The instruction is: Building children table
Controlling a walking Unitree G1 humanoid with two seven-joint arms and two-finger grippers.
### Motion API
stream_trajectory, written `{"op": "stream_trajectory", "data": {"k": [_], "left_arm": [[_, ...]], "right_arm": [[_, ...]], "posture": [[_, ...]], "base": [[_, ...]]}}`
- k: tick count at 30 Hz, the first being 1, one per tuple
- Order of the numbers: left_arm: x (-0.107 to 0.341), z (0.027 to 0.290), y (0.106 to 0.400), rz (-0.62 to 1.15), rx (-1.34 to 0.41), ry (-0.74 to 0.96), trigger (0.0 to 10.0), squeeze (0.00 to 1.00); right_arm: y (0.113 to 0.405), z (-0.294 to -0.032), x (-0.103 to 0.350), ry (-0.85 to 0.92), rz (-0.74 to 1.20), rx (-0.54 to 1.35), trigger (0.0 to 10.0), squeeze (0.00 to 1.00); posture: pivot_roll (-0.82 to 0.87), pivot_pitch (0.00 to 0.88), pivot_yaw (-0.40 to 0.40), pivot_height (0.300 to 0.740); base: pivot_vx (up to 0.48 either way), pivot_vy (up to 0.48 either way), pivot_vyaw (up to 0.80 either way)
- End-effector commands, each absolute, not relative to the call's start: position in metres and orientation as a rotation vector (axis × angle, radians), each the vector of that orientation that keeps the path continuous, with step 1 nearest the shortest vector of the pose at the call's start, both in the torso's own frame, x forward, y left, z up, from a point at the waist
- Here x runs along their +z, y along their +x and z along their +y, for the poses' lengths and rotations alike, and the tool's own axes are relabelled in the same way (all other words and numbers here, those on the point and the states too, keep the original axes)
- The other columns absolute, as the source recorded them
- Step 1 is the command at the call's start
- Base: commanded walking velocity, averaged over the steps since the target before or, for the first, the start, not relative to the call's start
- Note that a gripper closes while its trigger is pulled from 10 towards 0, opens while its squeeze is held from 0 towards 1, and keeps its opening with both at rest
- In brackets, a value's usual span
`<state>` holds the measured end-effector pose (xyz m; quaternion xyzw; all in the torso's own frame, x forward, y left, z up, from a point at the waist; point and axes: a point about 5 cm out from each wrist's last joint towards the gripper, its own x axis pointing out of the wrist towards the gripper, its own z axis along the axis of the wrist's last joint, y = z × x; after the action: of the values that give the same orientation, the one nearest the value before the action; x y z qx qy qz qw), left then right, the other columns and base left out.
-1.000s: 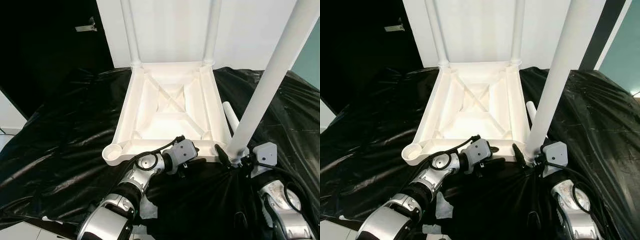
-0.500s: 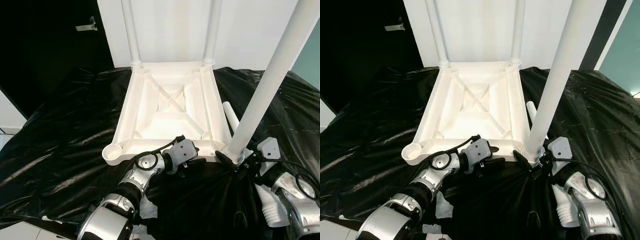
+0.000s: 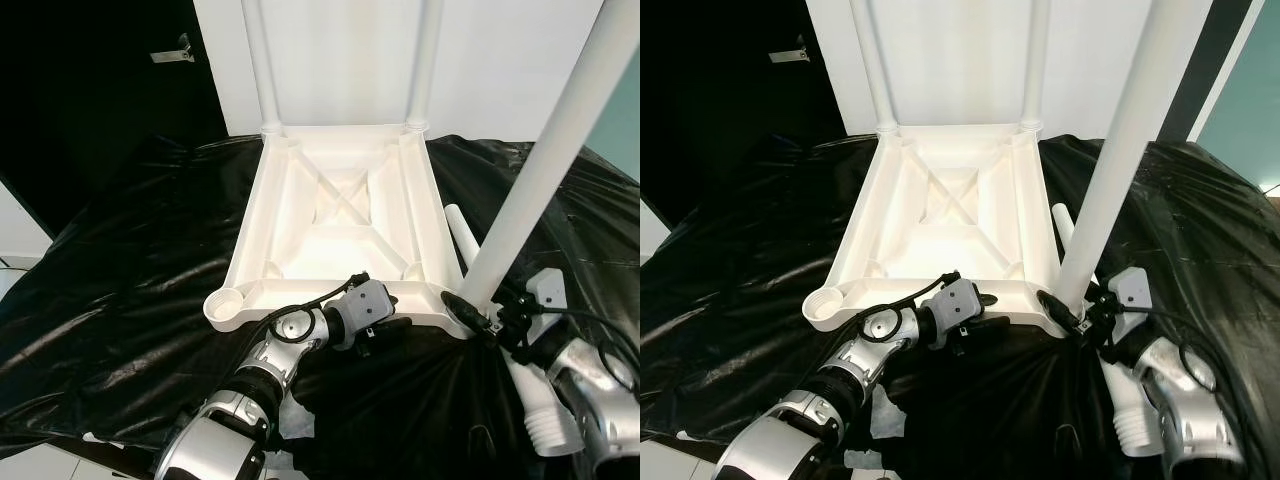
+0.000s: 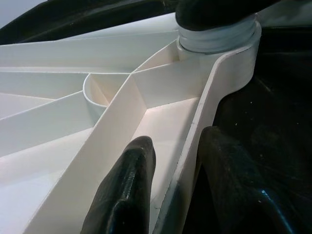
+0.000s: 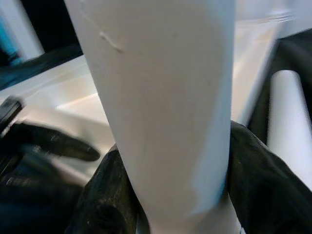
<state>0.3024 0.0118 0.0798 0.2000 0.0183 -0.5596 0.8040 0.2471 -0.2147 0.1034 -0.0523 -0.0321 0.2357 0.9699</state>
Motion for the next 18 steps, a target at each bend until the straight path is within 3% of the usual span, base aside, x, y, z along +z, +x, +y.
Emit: {"op": "stream_trajectory", "data": {"k": [1,2,5,18], "left_arm": [[0.051,0.019,0.293,0.188,-1.121,0.408,10.0,0.00],[0.051,0.019,0.293,0.188,-1.121,0.408,10.0,0.00],[0.050,0.019,0.293,0.189,-1.121,0.408,10.0,0.00],[0.051,0.020,0.294,0.190,-1.132,0.420,10.0,0.00]], "right_arm": [[0.240,-0.199,0.089,-0.065,-0.020,0.466,0.0,0.00],[0.240,-0.199,0.089,-0.065,-0.020,0.466,0.0,0.00],[0.231,-0.193,0.092,-0.014,-0.102,0.200,0.0,0.00],[0.224,-0.175,0.098,-0.050,-0.153,-0.003,0.0,0.00]], "posture": [[-0.04,0.000,-0.007,0.740],[-0.04,0.000,-0.007,0.740],[-0.05,0.000,-0.002,0.740],[-0.04,0.000,0.008,0.740]], "base": [[0.000,0.000,0.00],[0.000,0.000,0.00],[0.000,0.000,0.00],[0.000,0.000,0.00]]}}
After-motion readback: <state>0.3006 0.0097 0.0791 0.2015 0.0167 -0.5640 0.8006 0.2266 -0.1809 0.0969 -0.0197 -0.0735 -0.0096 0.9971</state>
